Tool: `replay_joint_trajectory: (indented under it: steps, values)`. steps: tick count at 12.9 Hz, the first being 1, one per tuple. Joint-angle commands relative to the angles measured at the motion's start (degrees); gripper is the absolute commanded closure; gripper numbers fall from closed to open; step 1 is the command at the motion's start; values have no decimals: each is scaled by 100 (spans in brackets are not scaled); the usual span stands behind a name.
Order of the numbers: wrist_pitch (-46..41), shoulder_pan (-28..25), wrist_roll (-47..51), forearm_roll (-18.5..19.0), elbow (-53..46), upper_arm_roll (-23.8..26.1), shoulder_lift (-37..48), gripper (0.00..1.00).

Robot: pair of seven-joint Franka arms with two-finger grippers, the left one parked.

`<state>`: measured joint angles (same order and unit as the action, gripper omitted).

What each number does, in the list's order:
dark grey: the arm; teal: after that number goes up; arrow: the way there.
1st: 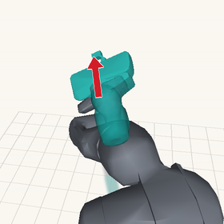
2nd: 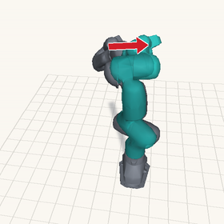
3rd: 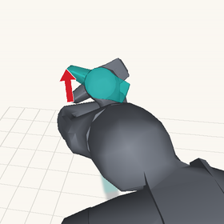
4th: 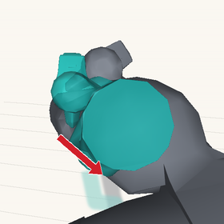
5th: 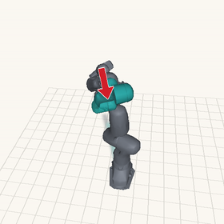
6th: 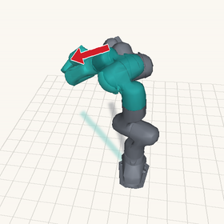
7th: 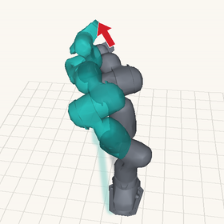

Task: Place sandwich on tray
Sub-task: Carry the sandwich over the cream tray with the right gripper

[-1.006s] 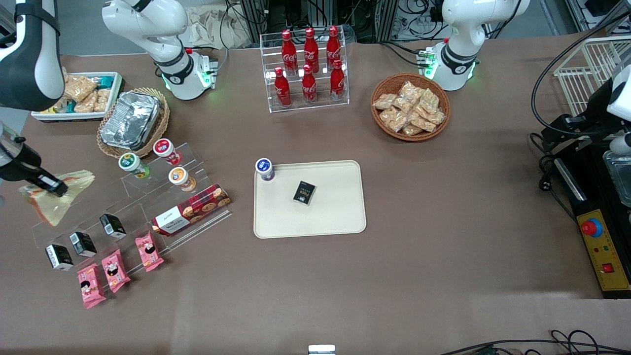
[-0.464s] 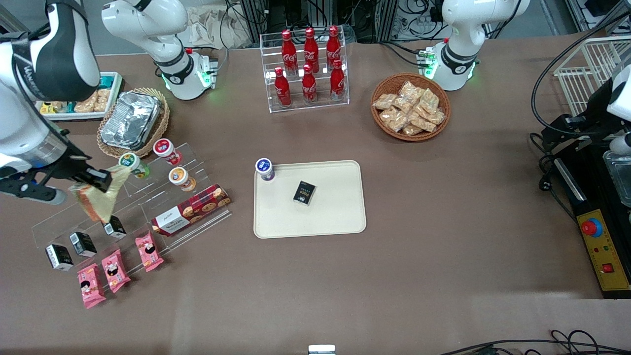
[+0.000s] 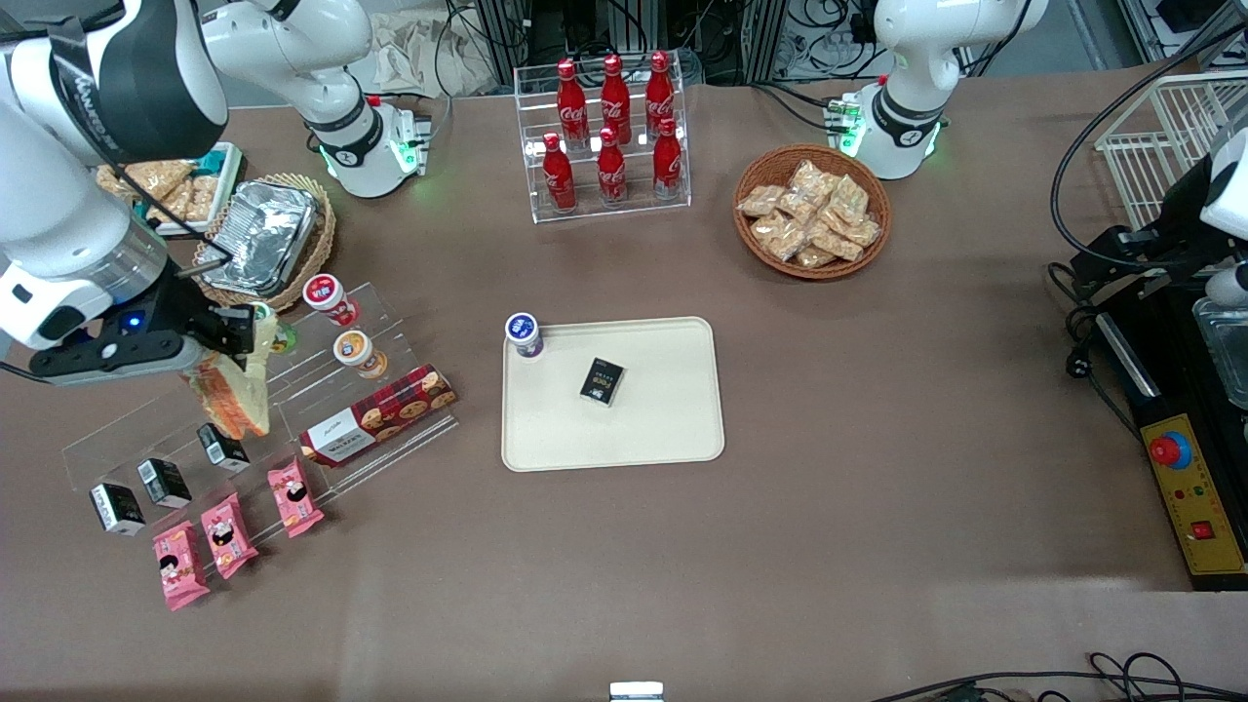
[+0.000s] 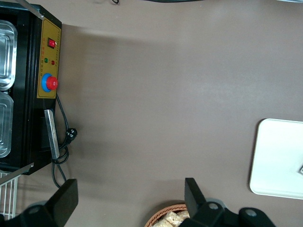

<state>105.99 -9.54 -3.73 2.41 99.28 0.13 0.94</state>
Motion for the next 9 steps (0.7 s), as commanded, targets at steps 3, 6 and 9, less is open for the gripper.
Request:
replay_joint_trajectory:
  steps: [3,6,9]
  values:
    - [-692,-1012,-436,-74,-146,-31,-23,100]
    - [-668,-1654,-655,-83,-154,-30,-50,100]
    - [-124,-2129,-918,118,-154,-30,-286,100]
